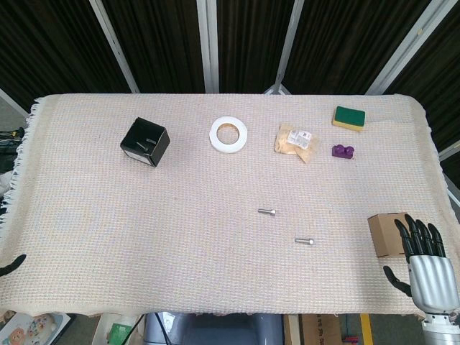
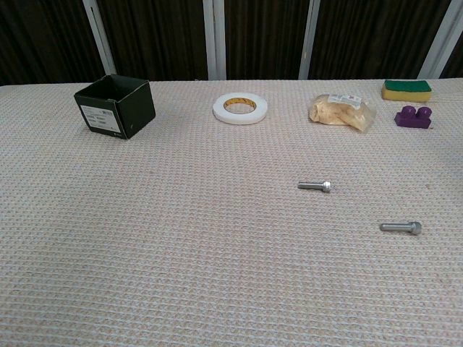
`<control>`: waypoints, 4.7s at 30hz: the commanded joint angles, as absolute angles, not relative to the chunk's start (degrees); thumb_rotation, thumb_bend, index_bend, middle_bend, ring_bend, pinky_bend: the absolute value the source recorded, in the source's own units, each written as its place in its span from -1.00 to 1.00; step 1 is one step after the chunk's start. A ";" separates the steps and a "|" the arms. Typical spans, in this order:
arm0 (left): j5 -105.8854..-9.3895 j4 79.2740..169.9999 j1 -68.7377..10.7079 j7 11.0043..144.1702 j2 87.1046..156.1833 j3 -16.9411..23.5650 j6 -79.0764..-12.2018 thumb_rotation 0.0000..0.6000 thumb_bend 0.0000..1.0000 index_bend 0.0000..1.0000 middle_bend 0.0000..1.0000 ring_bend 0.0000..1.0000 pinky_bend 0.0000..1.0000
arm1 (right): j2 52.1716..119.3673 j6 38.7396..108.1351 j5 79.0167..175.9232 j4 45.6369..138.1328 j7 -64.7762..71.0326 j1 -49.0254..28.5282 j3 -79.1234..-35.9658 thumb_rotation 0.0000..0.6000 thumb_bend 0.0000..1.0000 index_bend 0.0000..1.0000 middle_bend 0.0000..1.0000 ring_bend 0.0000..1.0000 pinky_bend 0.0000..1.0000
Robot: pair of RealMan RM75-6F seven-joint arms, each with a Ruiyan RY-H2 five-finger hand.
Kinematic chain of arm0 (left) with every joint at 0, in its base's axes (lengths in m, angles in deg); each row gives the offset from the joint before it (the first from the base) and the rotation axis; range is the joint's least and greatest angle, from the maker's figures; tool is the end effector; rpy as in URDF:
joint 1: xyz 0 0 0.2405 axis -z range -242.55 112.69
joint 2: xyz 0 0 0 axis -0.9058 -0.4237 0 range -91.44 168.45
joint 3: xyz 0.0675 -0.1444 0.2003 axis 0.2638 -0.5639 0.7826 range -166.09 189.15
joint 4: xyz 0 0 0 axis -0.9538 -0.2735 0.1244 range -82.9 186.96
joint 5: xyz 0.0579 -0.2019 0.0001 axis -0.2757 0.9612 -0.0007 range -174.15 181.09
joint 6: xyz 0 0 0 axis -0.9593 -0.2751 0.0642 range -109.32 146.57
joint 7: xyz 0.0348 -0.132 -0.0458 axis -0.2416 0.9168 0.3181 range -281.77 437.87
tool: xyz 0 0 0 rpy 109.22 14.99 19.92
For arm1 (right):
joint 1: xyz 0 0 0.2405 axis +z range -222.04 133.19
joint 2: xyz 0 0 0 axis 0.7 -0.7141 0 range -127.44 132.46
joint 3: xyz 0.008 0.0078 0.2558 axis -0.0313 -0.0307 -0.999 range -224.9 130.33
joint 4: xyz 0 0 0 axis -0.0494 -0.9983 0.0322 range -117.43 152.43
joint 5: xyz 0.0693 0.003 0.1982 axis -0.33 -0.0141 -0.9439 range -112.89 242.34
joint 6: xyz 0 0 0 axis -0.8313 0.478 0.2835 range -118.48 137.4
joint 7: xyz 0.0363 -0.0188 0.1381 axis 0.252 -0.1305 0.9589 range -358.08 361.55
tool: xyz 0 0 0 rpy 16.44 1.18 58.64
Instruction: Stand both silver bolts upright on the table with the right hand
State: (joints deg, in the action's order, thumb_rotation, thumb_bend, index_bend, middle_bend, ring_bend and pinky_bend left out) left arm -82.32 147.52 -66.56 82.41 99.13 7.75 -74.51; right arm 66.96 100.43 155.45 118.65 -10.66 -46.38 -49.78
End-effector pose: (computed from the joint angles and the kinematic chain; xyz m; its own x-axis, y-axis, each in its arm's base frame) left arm -0.3141 0.1475 0.1941 0.3378 -0.1152 0.9342 0.9403 0.0844 -0.3296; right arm -0.2831 -0.1431 0.1552 0.4516 0.0473 0.8909 -0.8922 0.0226 0.4511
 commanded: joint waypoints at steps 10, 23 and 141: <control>-82.12 147.63 -66.37 81.74 99.38 7.72 -74.10 1.00 -0.71 -0.65 -0.70 -0.99 -0.90 | 67.79 100.39 153.84 119.81 -9.61 -46.67 -49.77 1.00 -0.56 -1.00 -1.00 -1.00 -1.00; -82.24 147.90 -66.53 81.25 99.64 7.68 -74.61 1.00 -0.71 -0.65 -0.70 -0.99 -0.90 | 68.19 97.94 155.59 121.36 -6.77 -46.13 -47.63 1.00 -0.56 -1.00 -1.00 -1.00 -1.00; -80.53 148.71 -65.35 77.76 100.28 7.17 -72.75 1.00 -0.71 -0.66 -0.70 -0.99 -0.90 | 97.43 81.24 121.26 112.94 -33.99 -23.43 -55.79 1.00 -0.27 0.23 -1.00 -0.88 -0.95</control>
State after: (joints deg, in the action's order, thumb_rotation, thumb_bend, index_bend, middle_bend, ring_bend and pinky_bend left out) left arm -80.53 148.71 -65.35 77.76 100.28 7.17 -72.75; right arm 97.48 81.25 121.25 112.89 -34.02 -23.46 -55.82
